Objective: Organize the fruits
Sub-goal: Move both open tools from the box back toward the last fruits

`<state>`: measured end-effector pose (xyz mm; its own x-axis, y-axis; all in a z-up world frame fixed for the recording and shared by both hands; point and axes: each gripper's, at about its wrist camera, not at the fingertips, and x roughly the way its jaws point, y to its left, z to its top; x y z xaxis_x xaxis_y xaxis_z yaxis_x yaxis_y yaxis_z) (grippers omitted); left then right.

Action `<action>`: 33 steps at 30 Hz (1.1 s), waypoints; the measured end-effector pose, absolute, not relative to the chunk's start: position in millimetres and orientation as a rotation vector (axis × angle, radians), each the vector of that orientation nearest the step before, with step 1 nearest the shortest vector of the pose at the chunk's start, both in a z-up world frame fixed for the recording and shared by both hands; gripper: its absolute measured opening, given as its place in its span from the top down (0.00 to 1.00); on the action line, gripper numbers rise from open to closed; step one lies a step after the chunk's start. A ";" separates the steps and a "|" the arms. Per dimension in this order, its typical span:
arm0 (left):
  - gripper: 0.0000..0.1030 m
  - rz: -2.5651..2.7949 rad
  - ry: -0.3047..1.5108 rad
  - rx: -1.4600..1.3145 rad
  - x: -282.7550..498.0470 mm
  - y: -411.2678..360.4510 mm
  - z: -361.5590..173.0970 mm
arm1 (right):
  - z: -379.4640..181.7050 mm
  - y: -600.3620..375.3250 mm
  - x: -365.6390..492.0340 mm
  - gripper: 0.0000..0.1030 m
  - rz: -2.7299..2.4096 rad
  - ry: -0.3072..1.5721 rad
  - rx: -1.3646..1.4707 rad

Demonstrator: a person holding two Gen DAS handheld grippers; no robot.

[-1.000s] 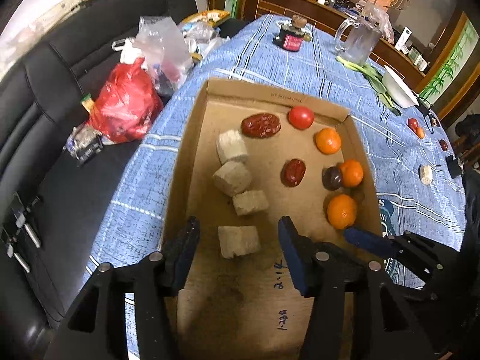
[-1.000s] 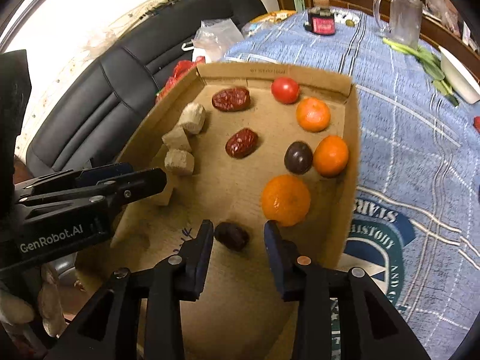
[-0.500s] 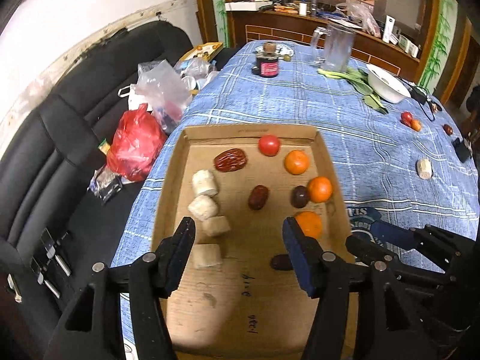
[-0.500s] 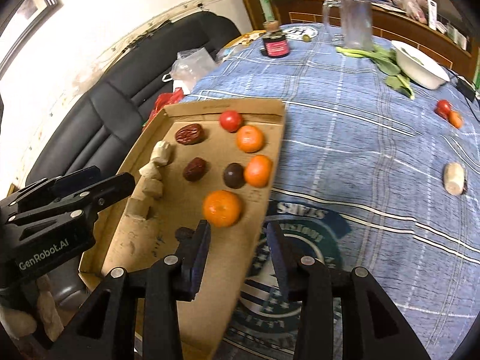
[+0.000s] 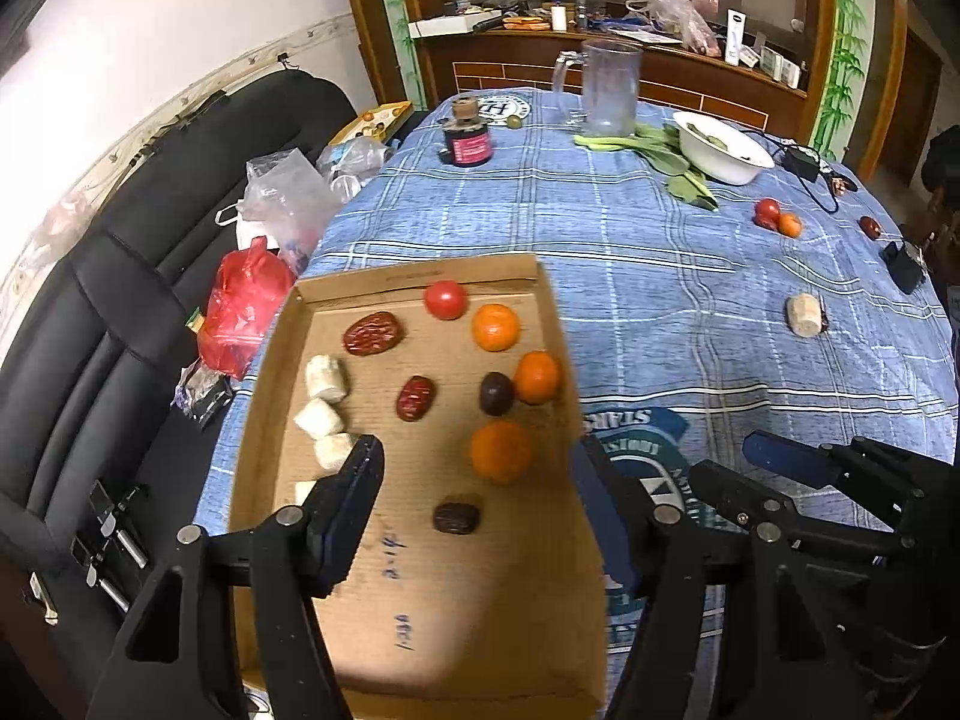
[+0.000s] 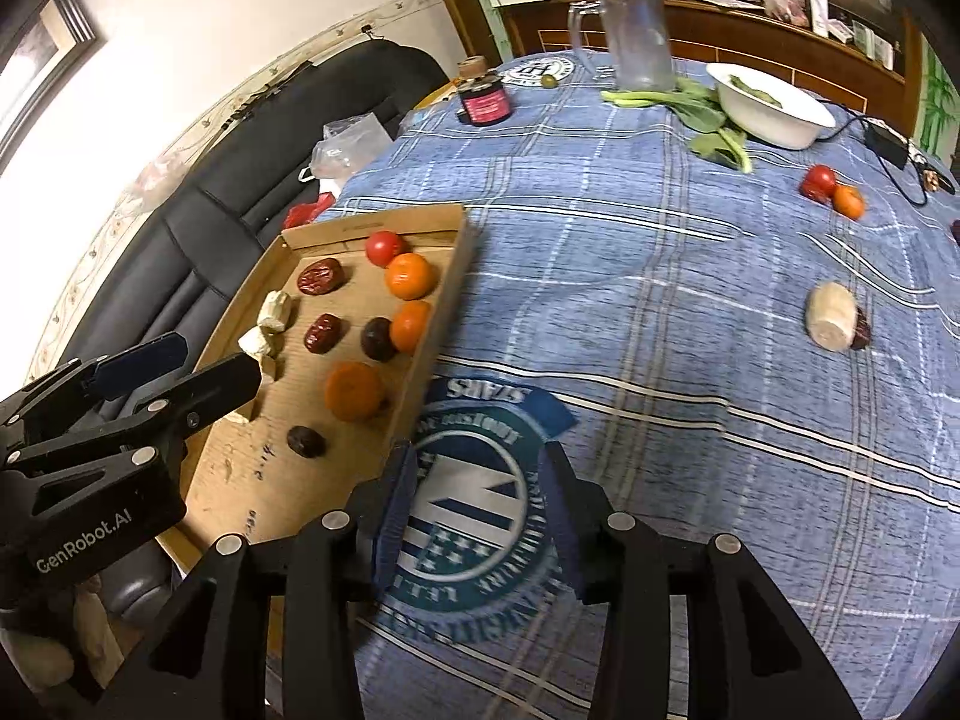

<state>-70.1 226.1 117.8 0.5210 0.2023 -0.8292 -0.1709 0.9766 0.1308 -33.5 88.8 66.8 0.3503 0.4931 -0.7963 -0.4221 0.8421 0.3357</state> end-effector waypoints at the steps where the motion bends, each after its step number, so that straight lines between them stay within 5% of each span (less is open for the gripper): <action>1: 0.37 0.222 1.000 0.035 -69.7 221.8 117.0 | 66.3 84.4 -33.4 0.55 0.591 1.060 0.078; 19: 0.36 0.091 1.110 -0.072 -65.5 150.1 71.4 | 41.6 -85.9 29.0 0.54 0.300 1.086 0.248; 33: 0.36 0.144 1.135 -0.141 -70.6 151.1 63.4 | 29.3 -79.8 78.2 0.55 0.306 1.043 0.033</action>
